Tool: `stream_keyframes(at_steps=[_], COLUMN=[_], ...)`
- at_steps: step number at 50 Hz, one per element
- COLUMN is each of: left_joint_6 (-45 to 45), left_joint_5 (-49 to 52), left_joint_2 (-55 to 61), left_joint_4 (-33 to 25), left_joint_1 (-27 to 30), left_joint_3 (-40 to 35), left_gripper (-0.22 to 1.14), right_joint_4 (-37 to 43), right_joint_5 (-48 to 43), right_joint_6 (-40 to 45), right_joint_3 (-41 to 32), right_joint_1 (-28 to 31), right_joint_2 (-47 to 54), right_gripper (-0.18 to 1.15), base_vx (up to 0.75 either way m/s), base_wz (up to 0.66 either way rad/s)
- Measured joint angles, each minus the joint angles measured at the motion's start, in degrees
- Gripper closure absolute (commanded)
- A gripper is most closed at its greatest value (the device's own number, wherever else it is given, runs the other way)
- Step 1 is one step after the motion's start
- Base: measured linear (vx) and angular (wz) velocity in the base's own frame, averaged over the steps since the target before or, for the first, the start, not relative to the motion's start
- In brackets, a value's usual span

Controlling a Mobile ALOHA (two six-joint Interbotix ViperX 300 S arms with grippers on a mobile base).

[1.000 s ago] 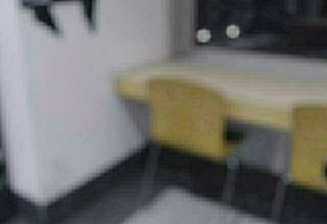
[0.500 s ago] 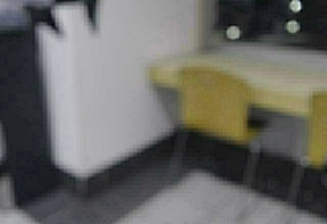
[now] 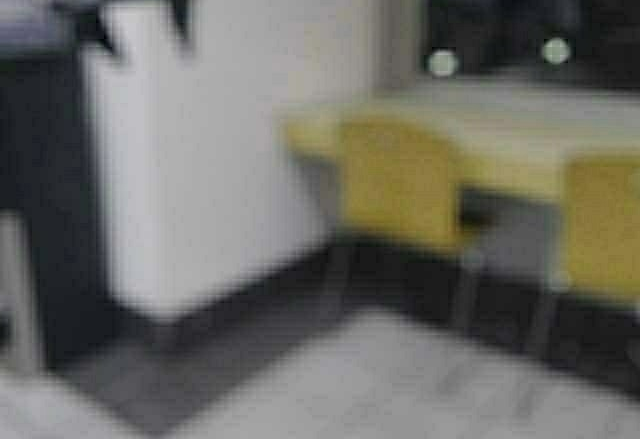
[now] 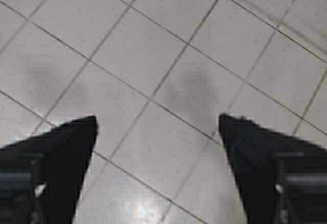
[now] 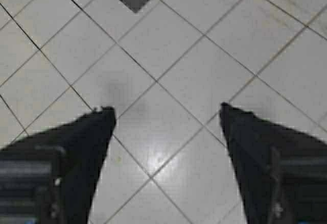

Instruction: Push the chairs under the table

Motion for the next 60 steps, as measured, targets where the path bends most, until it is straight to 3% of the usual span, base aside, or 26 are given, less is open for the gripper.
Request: stream_keyframes(at_steps=[18, 60], left_joint_6=[0.1, -0.1], left_joint_5=[-0.8, -2.3], left_joint_2=[1.8, 4.5], left_joint_4=[0.0, -0.3], left_joint_1=[0.4, 0.7], left_joint_3=[-1.2, -0.8], left_gripper=[-0.1, -0.1], right_joint_4=[0.0, 0.1], right_joint_5=[0.5, 0.8], right_joint_6=[0.2, 0.7], right_joint_3=[-0.4, -0.9], right_joint_1=[0.5, 0.3], right_joint_2=[0.0, 0.2], right_gripper=[0.02, 0.02], base_vx=[-0.36, -0.19], base_wz=[-0.12, -0.45])
